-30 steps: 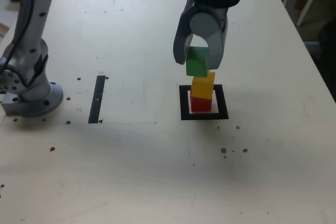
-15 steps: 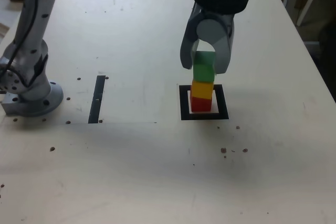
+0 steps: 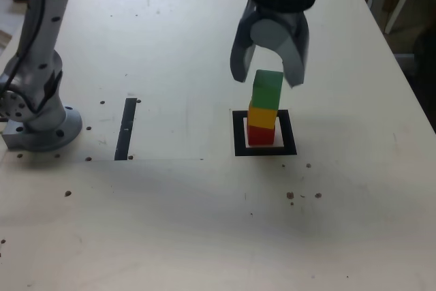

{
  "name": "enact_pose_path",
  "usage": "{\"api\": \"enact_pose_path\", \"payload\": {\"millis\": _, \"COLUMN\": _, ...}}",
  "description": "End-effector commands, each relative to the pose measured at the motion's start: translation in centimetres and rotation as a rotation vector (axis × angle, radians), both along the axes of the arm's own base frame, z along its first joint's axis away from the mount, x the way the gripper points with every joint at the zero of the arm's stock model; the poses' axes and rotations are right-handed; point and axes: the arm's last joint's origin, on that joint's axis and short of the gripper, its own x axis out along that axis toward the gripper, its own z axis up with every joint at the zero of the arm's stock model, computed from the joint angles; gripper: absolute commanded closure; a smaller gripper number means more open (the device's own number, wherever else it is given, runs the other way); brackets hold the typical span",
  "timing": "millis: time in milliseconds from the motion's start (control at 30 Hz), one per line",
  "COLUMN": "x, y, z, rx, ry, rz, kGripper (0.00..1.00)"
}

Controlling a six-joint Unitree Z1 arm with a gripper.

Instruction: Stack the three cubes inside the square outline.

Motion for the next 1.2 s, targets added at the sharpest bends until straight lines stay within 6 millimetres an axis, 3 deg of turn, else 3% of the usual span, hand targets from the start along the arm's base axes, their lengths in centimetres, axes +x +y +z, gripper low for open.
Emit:
{"api": "enact_pose_path", "payload": {"millis": 0, "x": -1.3, "y": 0.1, "z": 1.2, "rx": 0.017, "ry": -0.019, "rz": 0.006, "kGripper": 0.01}}
{"api": "enact_pose_path", "payload": {"millis": 167, "x": -3.9, "y": 0.5, "z": 2.3, "rx": 0.049, "ry": -0.028, "rz": 0.034, "kGripper": 0.01}}
{"api": "enact_pose_path", "payload": {"millis": 367, "x": -7.6, "y": 1.0, "z": 1.8, "rx": 0.075, "ry": -0.001, "rz": 0.086, "kGripper": 0.01}}
{"api": "enact_pose_path", "payload": {"millis": 633, "x": -12.9, "y": 1.5, "z": -0.6, "rx": 0.082, "ry": 0.021, "rz": 0.150, "kGripper": 0.01}}
{"api": "enact_pose_path", "payload": {"millis": 1167, "x": -17.9, "y": 1.7, "z": -7.1, "rx": 0.039, "ry": 0.080, "rz": 0.204, "kGripper": 0.01}}
